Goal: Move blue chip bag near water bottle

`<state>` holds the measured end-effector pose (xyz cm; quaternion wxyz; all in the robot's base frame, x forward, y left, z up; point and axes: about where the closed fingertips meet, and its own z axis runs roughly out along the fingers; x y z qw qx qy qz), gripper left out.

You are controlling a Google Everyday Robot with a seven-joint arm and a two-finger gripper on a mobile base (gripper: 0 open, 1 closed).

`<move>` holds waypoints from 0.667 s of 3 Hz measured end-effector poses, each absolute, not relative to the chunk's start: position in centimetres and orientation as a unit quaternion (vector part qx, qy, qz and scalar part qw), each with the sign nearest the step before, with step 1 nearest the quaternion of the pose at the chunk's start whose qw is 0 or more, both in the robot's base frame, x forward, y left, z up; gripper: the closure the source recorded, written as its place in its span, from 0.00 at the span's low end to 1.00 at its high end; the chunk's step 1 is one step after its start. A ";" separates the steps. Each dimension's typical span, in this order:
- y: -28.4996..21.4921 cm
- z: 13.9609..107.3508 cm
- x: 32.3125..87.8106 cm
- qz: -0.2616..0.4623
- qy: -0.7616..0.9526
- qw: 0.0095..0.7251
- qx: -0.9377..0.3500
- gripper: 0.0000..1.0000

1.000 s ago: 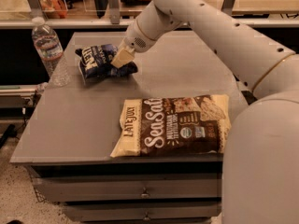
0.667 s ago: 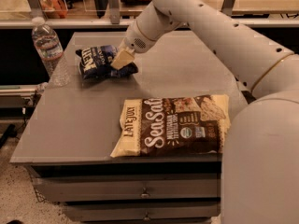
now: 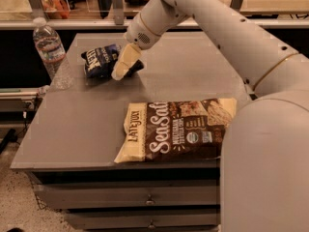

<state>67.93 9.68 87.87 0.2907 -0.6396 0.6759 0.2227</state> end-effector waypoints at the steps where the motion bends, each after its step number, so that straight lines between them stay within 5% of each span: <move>1: 7.0 89.9 67.9 0.208 0.678 0.301 -0.638 0.00; 2: 1.4 91.8 68.5 0.203 0.683 0.332 -0.619 0.00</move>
Offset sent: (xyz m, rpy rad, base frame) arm 0.0185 -0.1994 0.0686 0.1082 -0.1243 -0.1775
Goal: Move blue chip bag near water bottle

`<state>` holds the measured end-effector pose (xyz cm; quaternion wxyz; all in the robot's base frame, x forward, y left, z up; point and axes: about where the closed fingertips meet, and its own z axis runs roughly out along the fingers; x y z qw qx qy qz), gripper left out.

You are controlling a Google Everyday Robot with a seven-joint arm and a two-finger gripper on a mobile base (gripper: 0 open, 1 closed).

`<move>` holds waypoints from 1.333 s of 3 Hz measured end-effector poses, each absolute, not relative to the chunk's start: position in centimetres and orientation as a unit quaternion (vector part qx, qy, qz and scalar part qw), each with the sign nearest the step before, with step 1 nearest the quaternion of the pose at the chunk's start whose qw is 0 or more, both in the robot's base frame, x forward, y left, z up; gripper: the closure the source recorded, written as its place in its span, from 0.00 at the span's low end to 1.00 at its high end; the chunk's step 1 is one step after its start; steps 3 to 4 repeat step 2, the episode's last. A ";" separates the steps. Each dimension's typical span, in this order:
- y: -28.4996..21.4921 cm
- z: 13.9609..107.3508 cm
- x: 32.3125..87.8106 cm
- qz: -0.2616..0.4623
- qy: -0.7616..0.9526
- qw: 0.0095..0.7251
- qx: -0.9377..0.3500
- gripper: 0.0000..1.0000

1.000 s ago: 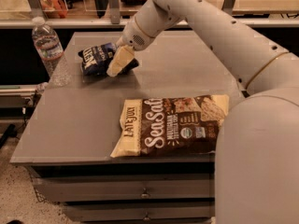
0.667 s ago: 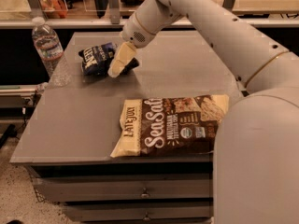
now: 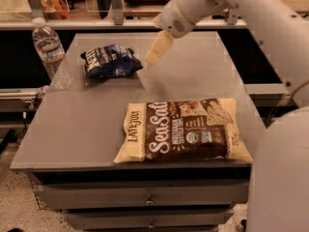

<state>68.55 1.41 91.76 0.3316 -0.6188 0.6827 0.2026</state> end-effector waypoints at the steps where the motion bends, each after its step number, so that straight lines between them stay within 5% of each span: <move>1: -7.0 93.3 69.3 0.192 0.703 0.372 -0.575 0.00; 4: -8.2 93.5 69.3 0.189 0.708 0.377 -0.567 0.00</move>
Offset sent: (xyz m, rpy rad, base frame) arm 0.0071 -0.0728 0.0135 0.0495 -0.0328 -0.0941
